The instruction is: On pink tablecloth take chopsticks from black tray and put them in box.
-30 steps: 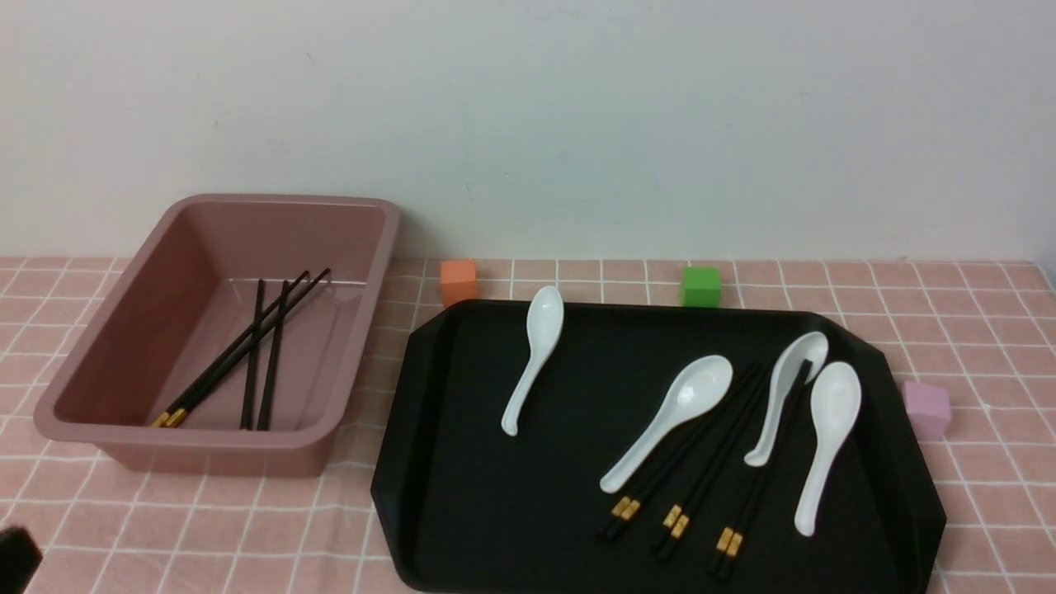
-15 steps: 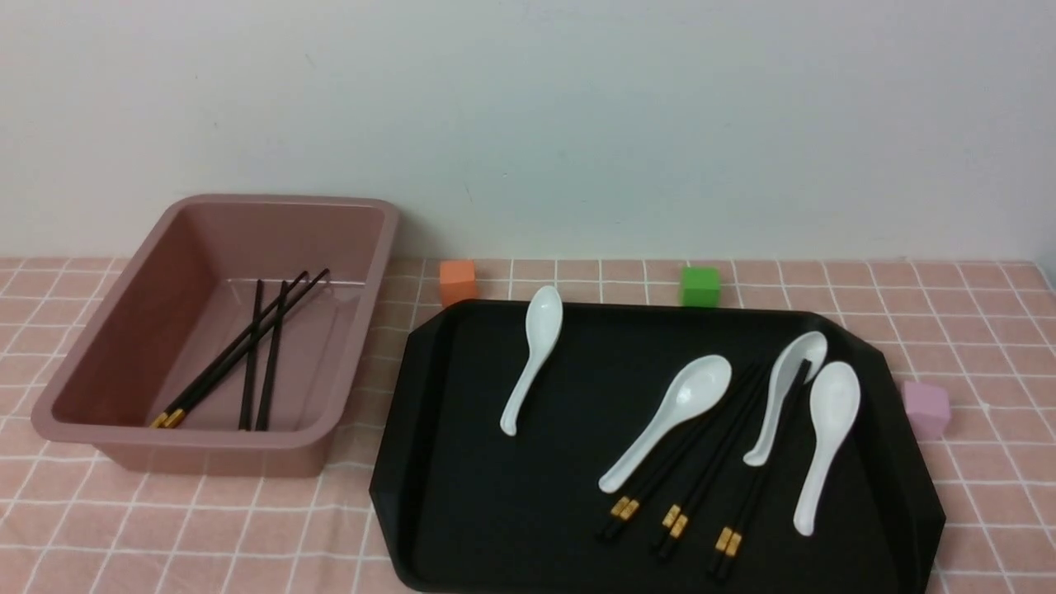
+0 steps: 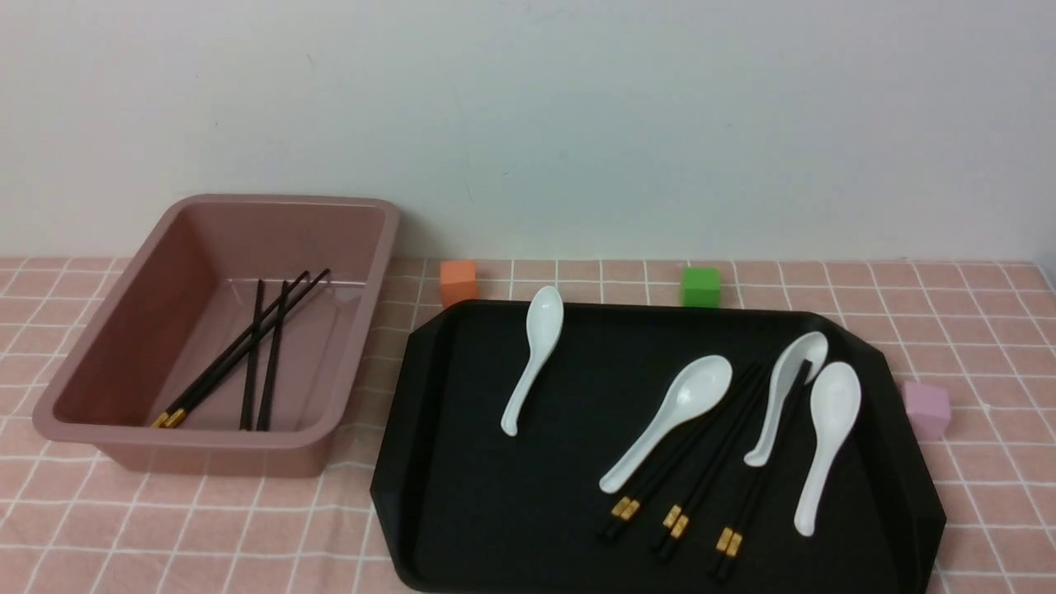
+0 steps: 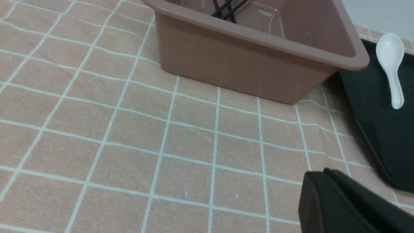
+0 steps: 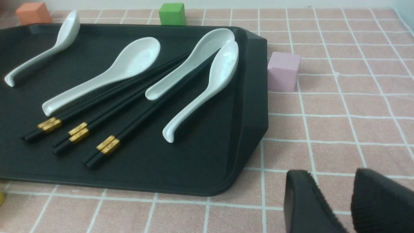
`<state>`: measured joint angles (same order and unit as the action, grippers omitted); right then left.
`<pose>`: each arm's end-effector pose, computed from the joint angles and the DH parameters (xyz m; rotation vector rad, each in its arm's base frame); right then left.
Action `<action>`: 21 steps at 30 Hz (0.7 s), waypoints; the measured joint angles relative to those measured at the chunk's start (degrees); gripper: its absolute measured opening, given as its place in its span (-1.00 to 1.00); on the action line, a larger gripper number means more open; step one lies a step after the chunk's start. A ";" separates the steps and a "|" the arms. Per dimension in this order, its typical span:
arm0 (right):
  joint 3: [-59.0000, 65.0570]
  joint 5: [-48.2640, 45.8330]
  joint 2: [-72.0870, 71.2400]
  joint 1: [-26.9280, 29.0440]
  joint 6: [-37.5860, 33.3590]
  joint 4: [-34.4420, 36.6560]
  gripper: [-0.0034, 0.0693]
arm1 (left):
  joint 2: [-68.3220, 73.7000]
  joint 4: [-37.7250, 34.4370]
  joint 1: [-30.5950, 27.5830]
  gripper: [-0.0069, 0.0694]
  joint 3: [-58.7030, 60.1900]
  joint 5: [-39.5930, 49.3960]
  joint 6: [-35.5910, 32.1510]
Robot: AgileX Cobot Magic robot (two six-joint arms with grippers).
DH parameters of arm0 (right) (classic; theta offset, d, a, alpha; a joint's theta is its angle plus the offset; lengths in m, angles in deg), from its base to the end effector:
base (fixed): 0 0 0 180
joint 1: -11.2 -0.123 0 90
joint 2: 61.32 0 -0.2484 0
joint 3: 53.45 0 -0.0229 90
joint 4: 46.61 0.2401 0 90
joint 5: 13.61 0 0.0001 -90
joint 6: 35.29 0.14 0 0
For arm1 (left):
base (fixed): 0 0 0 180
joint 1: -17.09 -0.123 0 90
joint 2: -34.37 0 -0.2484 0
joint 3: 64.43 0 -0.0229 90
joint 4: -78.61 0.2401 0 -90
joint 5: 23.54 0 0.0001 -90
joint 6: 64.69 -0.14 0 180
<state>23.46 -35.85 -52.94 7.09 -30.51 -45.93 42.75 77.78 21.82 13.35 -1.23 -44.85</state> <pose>0.1248 0.0096 0.1595 0.0182 1.8783 0.1184 0.1245 -0.0111 0.1537 -0.2593 1.8870 -0.3060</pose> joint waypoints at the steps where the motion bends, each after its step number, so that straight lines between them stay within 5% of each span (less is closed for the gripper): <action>1: 0.00 0.00 0.00 0.00 0.00 0.00 -0.25 | 0.00 0.00 0.00 -0.85 0.00 0.00 0.00; 21: 0.00 0.00 0.00 0.00 0.00 0.00 -0.25 | 0.00 0.00 0.00 -0.81 0.00 0.05 0.00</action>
<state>23.46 -35.85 -52.94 7.09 -30.51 -45.93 42.75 77.78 21.82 13.35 -1.18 -44.85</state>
